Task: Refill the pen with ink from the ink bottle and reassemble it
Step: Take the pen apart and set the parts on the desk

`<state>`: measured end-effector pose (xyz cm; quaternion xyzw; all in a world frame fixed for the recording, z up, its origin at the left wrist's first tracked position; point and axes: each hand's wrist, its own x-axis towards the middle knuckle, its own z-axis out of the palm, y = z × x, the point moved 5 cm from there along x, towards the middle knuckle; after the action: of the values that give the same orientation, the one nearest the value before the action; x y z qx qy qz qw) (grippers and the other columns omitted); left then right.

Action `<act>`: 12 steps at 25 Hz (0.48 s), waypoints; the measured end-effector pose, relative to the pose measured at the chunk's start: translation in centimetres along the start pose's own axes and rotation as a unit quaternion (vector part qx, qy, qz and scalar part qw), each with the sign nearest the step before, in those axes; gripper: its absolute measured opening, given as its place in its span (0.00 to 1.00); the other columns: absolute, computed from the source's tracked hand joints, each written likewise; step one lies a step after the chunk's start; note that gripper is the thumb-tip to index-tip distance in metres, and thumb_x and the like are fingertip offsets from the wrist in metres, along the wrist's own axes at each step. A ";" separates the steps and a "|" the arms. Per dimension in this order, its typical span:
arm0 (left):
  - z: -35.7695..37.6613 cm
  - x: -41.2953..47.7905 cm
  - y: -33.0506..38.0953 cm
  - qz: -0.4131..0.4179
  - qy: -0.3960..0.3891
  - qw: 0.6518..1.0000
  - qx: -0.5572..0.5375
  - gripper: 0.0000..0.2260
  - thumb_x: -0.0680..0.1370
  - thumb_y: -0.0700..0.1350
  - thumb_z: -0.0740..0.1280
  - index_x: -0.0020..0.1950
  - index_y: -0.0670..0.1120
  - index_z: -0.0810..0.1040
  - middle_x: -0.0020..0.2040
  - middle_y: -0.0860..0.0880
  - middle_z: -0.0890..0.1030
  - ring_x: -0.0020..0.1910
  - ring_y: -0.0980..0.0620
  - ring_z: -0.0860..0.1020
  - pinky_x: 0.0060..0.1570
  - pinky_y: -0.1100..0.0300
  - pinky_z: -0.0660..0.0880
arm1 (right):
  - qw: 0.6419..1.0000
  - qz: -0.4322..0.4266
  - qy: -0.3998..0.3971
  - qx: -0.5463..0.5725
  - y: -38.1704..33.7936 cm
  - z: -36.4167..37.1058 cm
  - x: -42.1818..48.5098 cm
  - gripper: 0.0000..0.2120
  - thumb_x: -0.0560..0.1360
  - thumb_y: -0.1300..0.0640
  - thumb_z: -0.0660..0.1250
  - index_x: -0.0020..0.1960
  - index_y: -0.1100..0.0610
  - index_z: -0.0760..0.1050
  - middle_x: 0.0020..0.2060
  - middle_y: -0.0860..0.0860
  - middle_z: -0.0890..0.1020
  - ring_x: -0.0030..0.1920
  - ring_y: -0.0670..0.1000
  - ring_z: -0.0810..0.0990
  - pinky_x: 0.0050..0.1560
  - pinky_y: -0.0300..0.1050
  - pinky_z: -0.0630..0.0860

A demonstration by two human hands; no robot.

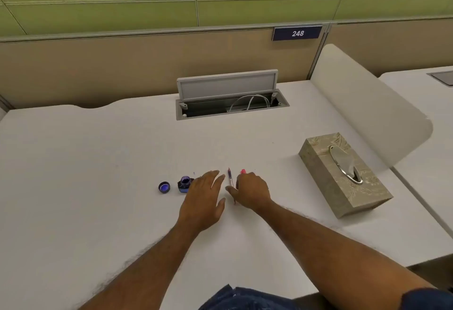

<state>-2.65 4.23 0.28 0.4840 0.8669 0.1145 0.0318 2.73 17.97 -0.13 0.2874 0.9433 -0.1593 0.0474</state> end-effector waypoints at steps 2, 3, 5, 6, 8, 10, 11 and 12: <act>0.1 -0.1 -0.1 0.000 -0.002 1.000 -0.010 0.27 0.79 0.55 0.58 0.76 0.50 0.59 0.78 0.49 0.60 0.76 0.50 0.58 0.74 0.53 0.57 | 0.999 0.032 -0.018 0.022 0.0 0.6 0.4 0.25 0.74 0.37 0.64 0.54 0.59 0.77 0.49 0.54 0.82 0.52 0.54 0.80 0.47 0.45 0.75; 0.3 -0.1 -0.1 0.002 0.003 1.000 -0.010 0.26 0.79 0.55 0.58 0.76 0.49 0.60 0.77 0.49 0.61 0.76 0.50 0.59 0.73 0.53 0.58 | 0.999 0.040 -0.023 0.024 0.0 1.1 0.7 0.25 0.74 0.37 0.65 0.55 0.59 0.77 0.50 0.54 0.82 0.54 0.53 0.79 0.51 0.45 0.75; 0.2 -0.3 -0.1 0.005 0.017 1.000 -0.021 0.25 0.79 0.54 0.59 0.74 0.48 0.64 0.76 0.47 0.64 0.75 0.49 0.62 0.72 0.52 0.61 | 0.998 0.055 -0.027 0.034 -0.2 1.5 1.1 0.22 0.75 0.41 0.67 0.56 0.59 0.77 0.51 0.54 0.82 0.56 0.53 0.79 0.58 0.47 0.74; 0.2 -0.3 -0.2 0.006 0.024 0.999 -0.026 0.25 0.79 0.53 0.60 0.74 0.47 0.65 0.75 0.47 0.65 0.74 0.48 0.63 0.71 0.52 0.62 | 0.997 0.058 -0.027 0.038 -0.2 1.7 1.3 0.20 0.75 0.42 0.67 0.56 0.59 0.77 0.51 0.54 0.83 0.56 0.53 0.79 0.63 0.48 0.73; 0.2 -0.2 -0.4 0.003 0.030 0.999 -0.031 0.24 0.79 0.53 0.60 0.73 0.46 0.67 0.74 0.46 0.67 0.73 0.48 0.65 0.70 0.53 0.63 | 0.996 0.068 -0.023 0.046 -0.1 2.0 1.8 0.17 0.76 0.46 0.66 0.54 0.59 0.78 0.50 0.54 0.83 0.56 0.53 0.80 0.70 0.50 0.68; 0.4 -0.1 -0.4 0.004 0.029 0.998 -0.047 0.24 0.78 0.52 0.60 0.72 0.45 0.67 0.73 0.47 0.69 0.72 0.49 0.67 0.69 0.55 0.63 | 0.996 0.073 -0.024 0.054 -0.3 2.1 1.9 0.15 0.76 0.47 0.66 0.52 0.59 0.79 0.47 0.54 0.83 0.54 0.53 0.80 0.71 0.52 0.67; 0.5 0.1 -0.4 0.001 0.028 0.998 -0.057 0.24 0.78 0.52 0.61 0.72 0.45 0.67 0.72 0.47 0.70 0.71 0.49 0.67 0.69 0.56 0.64 | 0.996 0.069 -0.022 0.058 -0.4 2.0 1.8 0.14 0.75 0.48 0.66 0.50 0.59 0.79 0.44 0.54 0.83 0.52 0.53 0.81 0.71 0.52 0.67; 0.4 0.3 -0.4 0.000 0.031 0.997 -0.071 0.24 0.78 0.52 0.61 0.72 0.45 0.68 0.72 0.47 0.71 0.70 0.49 0.69 0.68 0.56 0.65 | 0.996 0.062 -0.015 0.066 -0.5 1.8 1.7 0.13 0.75 0.48 0.66 0.48 0.59 0.79 0.40 0.53 0.82 0.48 0.52 0.81 0.70 0.52 0.68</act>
<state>-3.06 4.38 -0.15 0.4771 0.8571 0.1903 0.0391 1.09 17.89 -2.04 0.3451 0.9104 -0.2223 0.0523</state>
